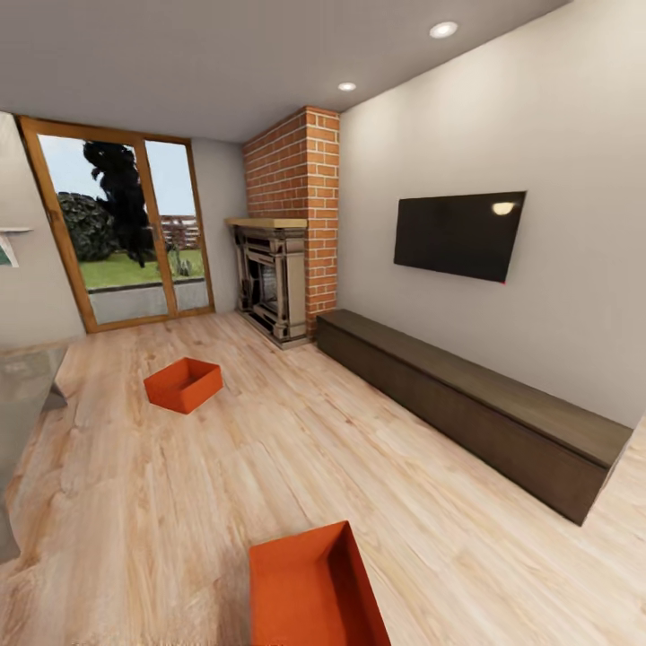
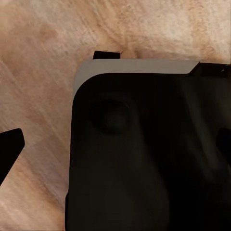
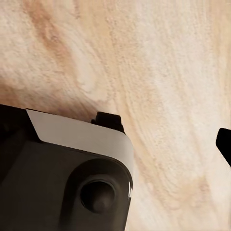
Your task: Move the two storage containers from the living room to the garage. In the garage, place one container on the floor and stack the other container on top of it (either order is fine).
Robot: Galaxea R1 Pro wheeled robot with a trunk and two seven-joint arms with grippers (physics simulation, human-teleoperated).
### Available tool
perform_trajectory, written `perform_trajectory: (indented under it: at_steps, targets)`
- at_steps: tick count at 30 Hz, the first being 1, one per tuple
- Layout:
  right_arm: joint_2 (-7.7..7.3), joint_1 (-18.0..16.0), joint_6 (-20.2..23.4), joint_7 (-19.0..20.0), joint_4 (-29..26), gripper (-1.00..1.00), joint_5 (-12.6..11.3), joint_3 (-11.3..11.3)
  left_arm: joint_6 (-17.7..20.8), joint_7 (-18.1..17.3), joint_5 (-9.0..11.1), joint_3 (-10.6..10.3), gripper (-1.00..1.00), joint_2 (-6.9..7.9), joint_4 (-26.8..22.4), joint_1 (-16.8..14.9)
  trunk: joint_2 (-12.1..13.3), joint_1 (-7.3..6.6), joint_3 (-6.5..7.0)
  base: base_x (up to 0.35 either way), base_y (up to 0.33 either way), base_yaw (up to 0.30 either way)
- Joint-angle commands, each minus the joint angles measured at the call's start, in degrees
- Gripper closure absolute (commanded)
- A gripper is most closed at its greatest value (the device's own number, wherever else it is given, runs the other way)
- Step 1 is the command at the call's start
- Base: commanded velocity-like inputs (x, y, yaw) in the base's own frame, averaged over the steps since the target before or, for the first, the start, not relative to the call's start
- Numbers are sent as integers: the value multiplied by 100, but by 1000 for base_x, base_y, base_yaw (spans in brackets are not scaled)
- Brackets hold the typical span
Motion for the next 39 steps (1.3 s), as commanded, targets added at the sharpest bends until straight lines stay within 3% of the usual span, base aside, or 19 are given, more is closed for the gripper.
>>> perform_trajectory:
  at_steps: [1,8,23,30,39]
  targets:
    - [-1,-1,-11,-24,-6,-100,-52,49,-17,-2,33,12,-100,-1,5,-4,-3,0,-6,0,0,268]
    - [-8,-1,-11,-24,-6,-100,-52,49,-16,-7,33,8,-100,-2,5,-4,-3,0,-6,0,-38,175]
    - [-9,-1,-11,-24,-6,-100,-48,50,-16,-8,33,9,-100,-1,10,-4,-3,0,-6,0,-243,6]
    - [-9,-1,-15,-24,-6,-100,-43,53,-16,-3,33,12,-100,-1,12,-4,-3,0,-6,0,-40,24]
    - [-11,-1,-18,-24,-6,-100,-43,55,-16,0,33,15,-100,-1,8,-4,-3,0,-6,0,-1,207]
